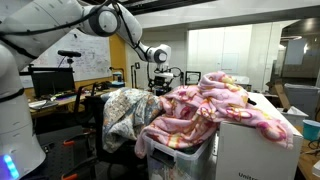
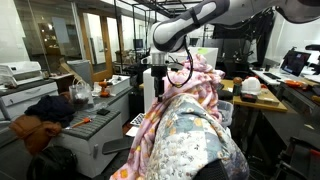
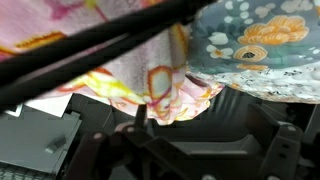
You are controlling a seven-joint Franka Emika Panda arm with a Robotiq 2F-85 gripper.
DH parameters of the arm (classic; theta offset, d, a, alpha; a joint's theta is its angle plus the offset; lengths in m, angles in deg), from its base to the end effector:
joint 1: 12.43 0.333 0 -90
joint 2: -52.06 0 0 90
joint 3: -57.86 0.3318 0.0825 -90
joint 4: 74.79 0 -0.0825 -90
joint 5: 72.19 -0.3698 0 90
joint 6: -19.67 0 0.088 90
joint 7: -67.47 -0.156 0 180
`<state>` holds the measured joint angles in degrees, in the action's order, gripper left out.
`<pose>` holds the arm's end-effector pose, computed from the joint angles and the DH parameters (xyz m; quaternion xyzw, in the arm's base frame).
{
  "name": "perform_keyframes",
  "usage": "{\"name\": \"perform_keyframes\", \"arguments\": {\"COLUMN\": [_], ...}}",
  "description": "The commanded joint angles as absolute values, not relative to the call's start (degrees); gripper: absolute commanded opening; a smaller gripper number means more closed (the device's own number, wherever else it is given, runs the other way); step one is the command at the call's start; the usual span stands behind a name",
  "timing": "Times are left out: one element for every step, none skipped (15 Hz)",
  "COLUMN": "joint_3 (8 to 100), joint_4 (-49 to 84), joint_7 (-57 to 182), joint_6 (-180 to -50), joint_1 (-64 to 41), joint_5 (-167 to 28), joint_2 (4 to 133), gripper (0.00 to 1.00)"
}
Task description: Place the pink fleece blanket on the clear storage bin
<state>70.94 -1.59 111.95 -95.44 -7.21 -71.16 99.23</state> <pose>0.7087 0.1953 0.2297 -0.8650 -0.4946 0.0178 0.0828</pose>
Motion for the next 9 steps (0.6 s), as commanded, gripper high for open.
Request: {"name": "perform_keyframes", "arguments": {"joint_3": [70.6,70.3,69.9,69.7,69.3,69.0,68.7,68.4,68.2], "joint_4": [-5.3,-5.5,-5.6,-5.7,-5.8,-5.9,-6.0,-6.0,-6.1], "joint_7": [114.4,114.8,114.7,114.6,114.4,114.4,114.3,114.3,114.3], "joint_6": [-92.7,-92.8,-93.2,-93.6,-94.0,-94.2,-94.5,-94.6,-94.7], "joint_1": [-6.2,-5.9,-5.4,-5.1,-4.7,-4.3,-4.0,-3.7,-3.5], "joint_5": [-70.0,-69.5,-68.7,-68.0,-67.0,-65.9,-64.9,-63.9,-63.2], "joint_2": [101.1,101.4,101.6,101.8,102.0,102.1,102.2,102.3,102.3], "gripper": [1.0,1.0,1.0,1.0,1.0,1.0,1.0,1.0,1.0]}}
